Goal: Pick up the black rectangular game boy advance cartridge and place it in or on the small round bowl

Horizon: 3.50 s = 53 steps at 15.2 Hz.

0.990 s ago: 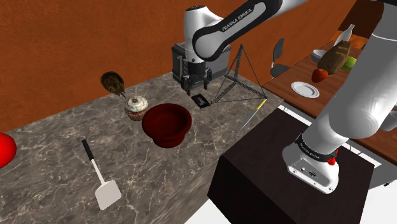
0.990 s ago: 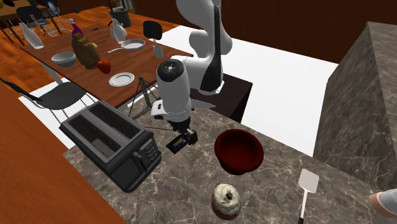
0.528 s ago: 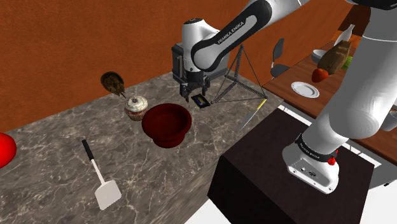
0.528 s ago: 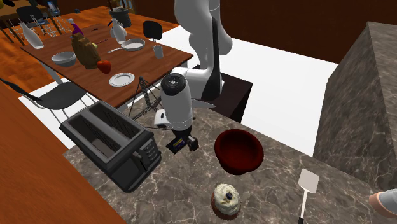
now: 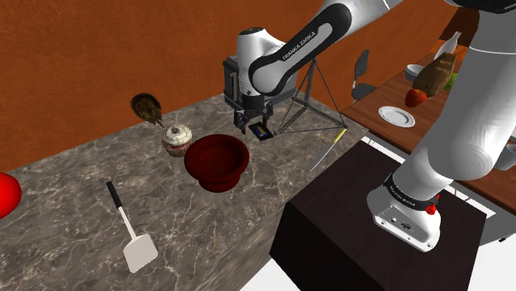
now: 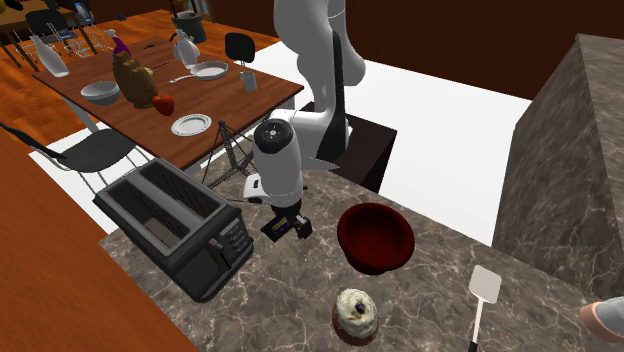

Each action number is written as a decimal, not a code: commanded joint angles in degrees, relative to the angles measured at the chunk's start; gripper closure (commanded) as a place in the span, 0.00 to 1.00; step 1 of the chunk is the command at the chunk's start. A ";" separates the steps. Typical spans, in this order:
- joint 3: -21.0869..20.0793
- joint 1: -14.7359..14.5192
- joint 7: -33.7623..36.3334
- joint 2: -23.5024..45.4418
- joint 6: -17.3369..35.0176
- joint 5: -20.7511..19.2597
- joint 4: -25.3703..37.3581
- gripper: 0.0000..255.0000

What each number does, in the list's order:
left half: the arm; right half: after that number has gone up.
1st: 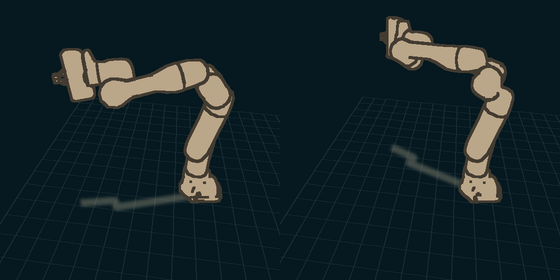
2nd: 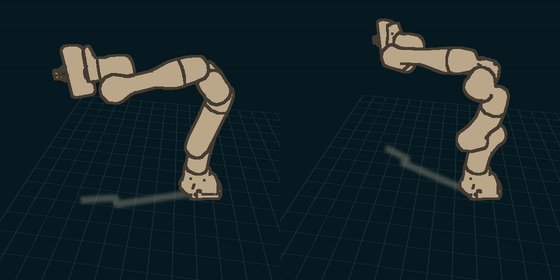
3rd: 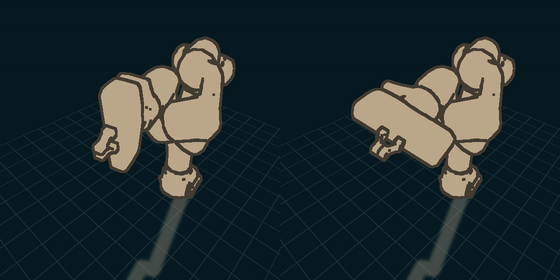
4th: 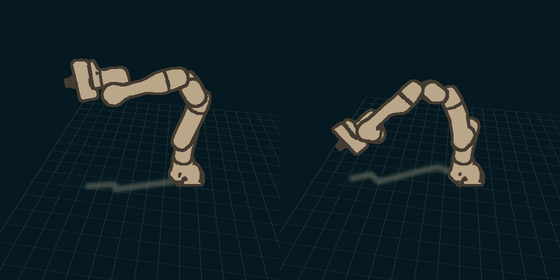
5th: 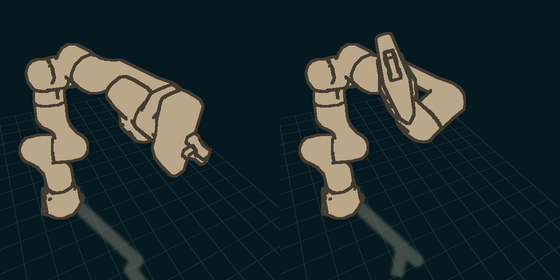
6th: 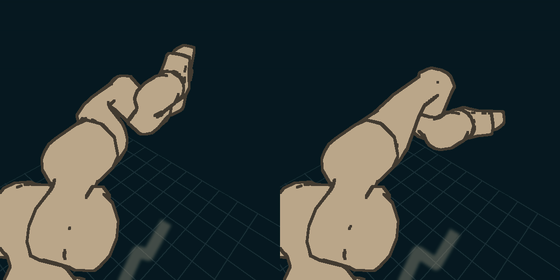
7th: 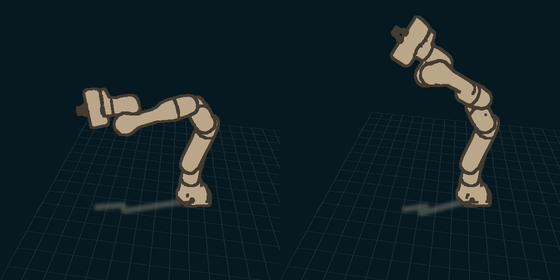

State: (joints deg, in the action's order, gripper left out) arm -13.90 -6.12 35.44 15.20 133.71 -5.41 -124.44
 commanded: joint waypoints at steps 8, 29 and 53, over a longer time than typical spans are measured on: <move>0.00 0.00 0.00 0.00 0.00 0.00 0.00 1.00; 2.15 2.69 -3.73 0.84 11.02 -1.59 -5.01 0.00; 1.00 3.47 -6.07 -6.97 2.01 1.63 -3.56 1.00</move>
State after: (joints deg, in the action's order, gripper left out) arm -12.83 -2.67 29.50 8.76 136.43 -4.00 -128.18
